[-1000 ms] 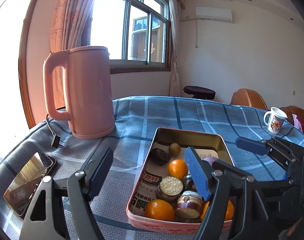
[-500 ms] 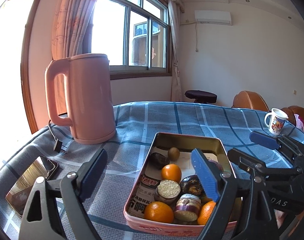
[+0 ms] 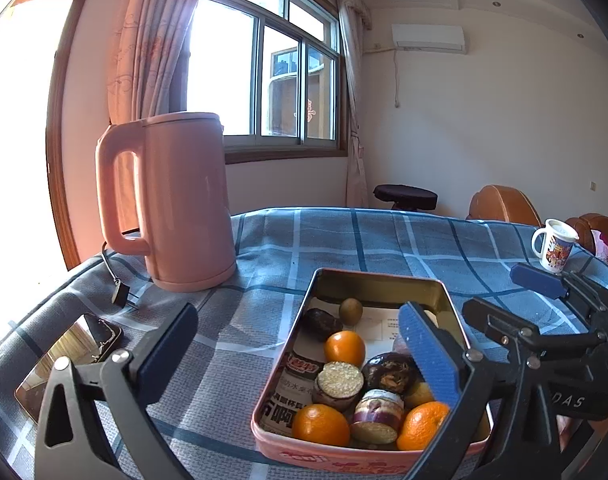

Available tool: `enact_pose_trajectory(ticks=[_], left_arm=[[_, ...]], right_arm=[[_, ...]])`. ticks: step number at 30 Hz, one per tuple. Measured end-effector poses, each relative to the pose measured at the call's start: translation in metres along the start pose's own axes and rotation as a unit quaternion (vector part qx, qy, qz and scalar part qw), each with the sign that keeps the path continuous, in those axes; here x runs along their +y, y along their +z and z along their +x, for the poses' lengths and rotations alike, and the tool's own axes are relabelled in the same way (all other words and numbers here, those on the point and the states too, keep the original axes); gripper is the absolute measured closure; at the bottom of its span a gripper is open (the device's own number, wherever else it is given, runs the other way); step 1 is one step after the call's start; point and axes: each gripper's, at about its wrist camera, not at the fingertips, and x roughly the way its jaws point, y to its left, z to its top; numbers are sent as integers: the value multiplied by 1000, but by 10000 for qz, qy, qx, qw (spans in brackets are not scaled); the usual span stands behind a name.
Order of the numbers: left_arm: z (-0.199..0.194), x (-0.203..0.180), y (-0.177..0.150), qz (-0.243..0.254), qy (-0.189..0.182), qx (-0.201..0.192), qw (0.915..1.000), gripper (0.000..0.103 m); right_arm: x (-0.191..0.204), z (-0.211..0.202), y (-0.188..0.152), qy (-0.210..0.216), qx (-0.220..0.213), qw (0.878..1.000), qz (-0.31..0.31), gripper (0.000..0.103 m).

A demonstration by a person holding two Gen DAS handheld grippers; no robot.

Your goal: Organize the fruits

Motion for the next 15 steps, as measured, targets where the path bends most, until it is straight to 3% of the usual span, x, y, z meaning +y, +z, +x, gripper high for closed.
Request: enact_pose_trajectory(ticks=[15], left_arm=[[-1, -1, 0, 24, 76, 1, 10000, 0]], right_arm=[[-7, -6, 0, -77, -188, 9996, 175, 17]])
